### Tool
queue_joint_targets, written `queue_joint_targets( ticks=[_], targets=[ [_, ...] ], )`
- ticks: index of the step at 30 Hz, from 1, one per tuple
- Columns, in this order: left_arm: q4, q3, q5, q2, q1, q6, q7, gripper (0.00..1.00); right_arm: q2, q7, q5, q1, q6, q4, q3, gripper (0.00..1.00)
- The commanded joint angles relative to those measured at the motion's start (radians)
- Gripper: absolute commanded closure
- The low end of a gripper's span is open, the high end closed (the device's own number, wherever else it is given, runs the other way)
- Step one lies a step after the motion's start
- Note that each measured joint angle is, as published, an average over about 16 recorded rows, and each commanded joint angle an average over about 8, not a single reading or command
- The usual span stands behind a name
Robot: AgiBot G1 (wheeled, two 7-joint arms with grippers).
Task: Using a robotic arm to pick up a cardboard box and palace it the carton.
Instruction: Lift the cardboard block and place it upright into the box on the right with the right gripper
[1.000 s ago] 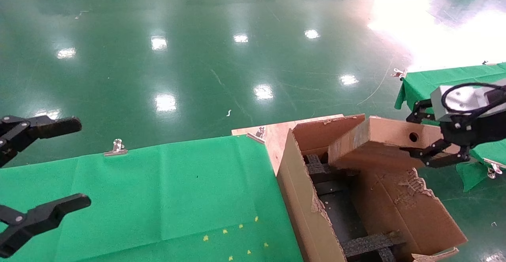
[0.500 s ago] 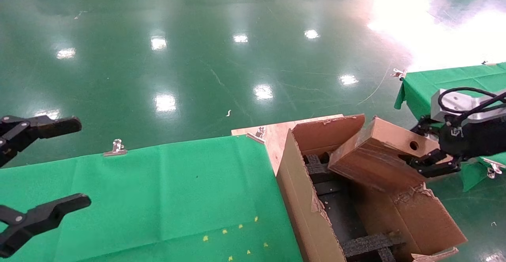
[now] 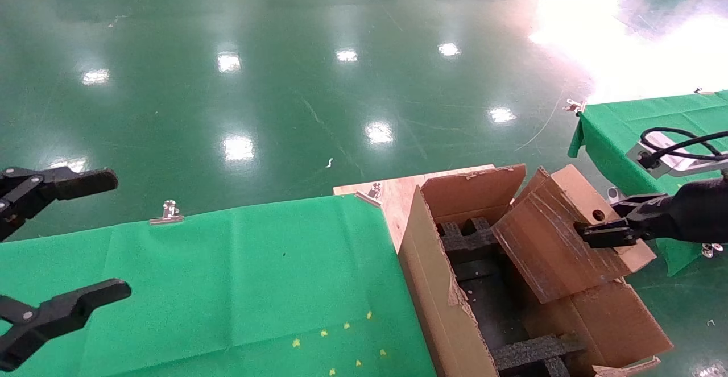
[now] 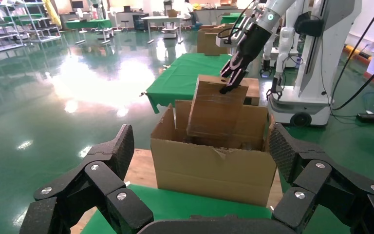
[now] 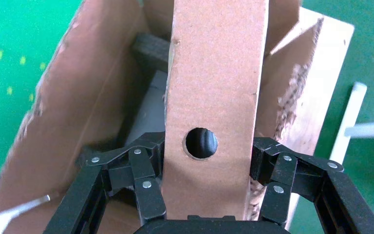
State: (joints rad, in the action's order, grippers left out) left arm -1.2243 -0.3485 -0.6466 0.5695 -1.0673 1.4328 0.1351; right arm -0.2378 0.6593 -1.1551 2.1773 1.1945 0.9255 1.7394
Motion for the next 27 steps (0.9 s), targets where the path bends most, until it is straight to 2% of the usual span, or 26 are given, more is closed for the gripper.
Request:
queue_joint_targets(
  ticks=[1, 5, 9, 17, 27],
  targets=[
    [0.000, 0.000, 0.000, 0.000, 0.000, 0.000, 0.000, 0.00, 0.029, 0.093, -0.007, -0.009, -0.047, 0.051, 0.008, 1.00],
    [0.000, 0.000, 0.000, 0.000, 0.000, 0.000, 0.000, 0.00, 0.065, 0.216, -0.050, -0.020, -0.111, 0.149, 0.025, 1.00],
    [0.000, 0.000, 0.000, 0.000, 0.000, 0.000, 0.000, 0.00, 0.086, 0.273, -0.076, -0.024, -0.146, 0.224, 0.033, 1.00],
    [0.000, 0.000, 0.000, 0.000, 0.000, 0.000, 0.000, 0.00, 0.089, 0.299, -0.087, -0.030, -0.165, 0.241, 0.040, 1.00],
    [0.000, 0.000, 0.000, 0.000, 0.000, -0.001, 0.000, 0.00, 0.074, 0.450, -0.169, -0.069, -0.234, 0.250, 0.082, 1.00]
  ],
)
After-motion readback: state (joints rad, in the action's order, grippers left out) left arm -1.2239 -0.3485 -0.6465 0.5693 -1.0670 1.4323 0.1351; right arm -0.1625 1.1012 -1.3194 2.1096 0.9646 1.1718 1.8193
